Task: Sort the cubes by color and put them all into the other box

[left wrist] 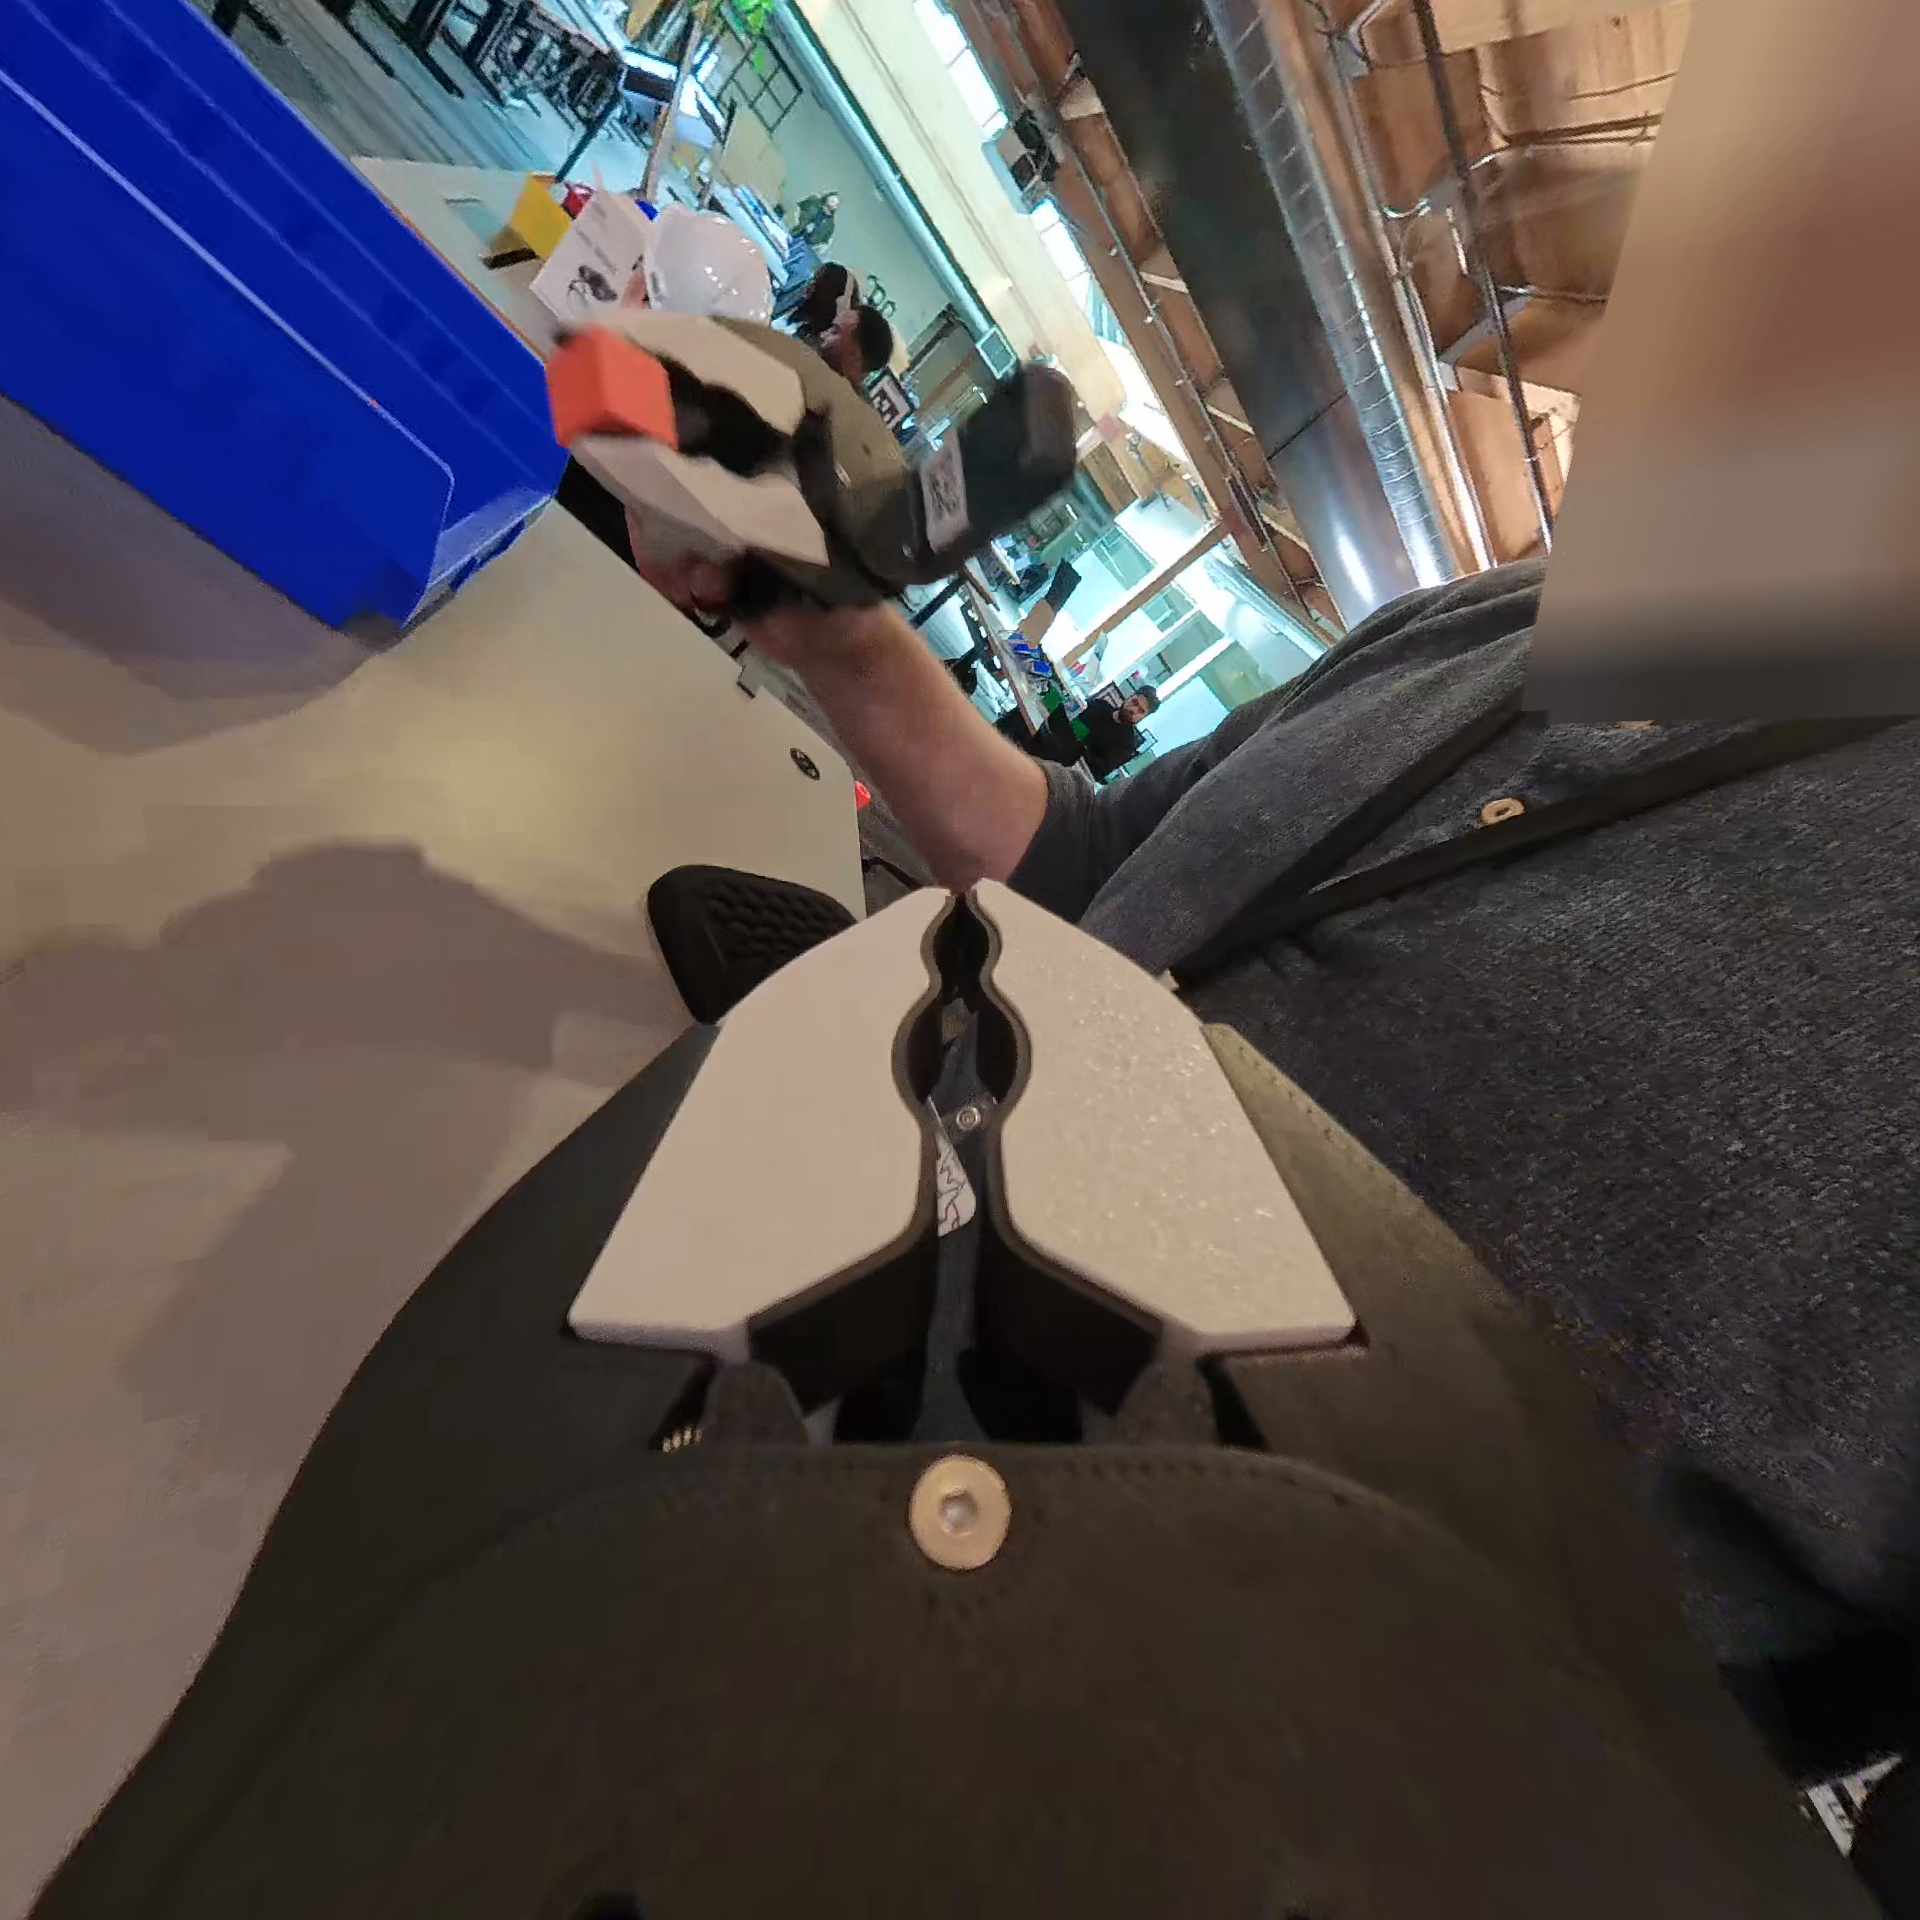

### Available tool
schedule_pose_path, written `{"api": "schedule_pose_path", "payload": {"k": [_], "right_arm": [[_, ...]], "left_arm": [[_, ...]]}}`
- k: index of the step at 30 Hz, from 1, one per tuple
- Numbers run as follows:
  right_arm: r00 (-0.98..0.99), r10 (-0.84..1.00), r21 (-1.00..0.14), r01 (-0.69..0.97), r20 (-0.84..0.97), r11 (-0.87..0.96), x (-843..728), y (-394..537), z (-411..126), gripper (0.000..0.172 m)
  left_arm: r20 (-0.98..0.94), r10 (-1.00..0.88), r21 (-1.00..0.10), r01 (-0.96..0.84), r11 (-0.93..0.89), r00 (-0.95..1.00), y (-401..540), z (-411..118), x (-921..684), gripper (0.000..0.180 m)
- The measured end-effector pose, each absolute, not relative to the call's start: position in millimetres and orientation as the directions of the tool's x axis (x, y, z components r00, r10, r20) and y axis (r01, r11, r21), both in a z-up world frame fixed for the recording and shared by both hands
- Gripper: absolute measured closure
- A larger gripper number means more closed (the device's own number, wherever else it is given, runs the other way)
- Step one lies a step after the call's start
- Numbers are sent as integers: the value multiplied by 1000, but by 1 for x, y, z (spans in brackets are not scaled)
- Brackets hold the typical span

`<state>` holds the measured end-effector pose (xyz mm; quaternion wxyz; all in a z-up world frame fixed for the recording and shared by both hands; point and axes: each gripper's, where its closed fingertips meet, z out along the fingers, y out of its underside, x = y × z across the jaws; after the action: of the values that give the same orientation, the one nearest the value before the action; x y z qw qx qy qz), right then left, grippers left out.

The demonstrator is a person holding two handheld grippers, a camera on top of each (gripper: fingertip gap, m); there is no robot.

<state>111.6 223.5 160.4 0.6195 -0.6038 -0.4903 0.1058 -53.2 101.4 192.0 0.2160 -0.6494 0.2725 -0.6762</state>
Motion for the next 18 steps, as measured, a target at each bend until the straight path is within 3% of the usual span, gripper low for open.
{"api": "schedule_pose_path", "payload": {"k": [7, 9, 12, 18], "right_arm": [[709, 567, -802, 582, 420, -135, 240, 330, 96, 140], [741, 551, -760, 592, 384, -267, 264, 349, 70, 118], [741, 524, -731, 618, 419, -290, 280, 355, 62, 118], [753, 502, -780, 586, 425, -220, 265, 324, 85, 128]], "left_arm": [[791, -610, -611, -91, -787, -32, 90, 172, -44, 180], [796, -605, -602, -127, -789, -19, 85, 166, -39, 180], [791, -612, -604, -153, -782, 5, 81, 161, -35, 180], [786, -615, -605, -122, -787, 70, 87, 153, -36, 180]]}}
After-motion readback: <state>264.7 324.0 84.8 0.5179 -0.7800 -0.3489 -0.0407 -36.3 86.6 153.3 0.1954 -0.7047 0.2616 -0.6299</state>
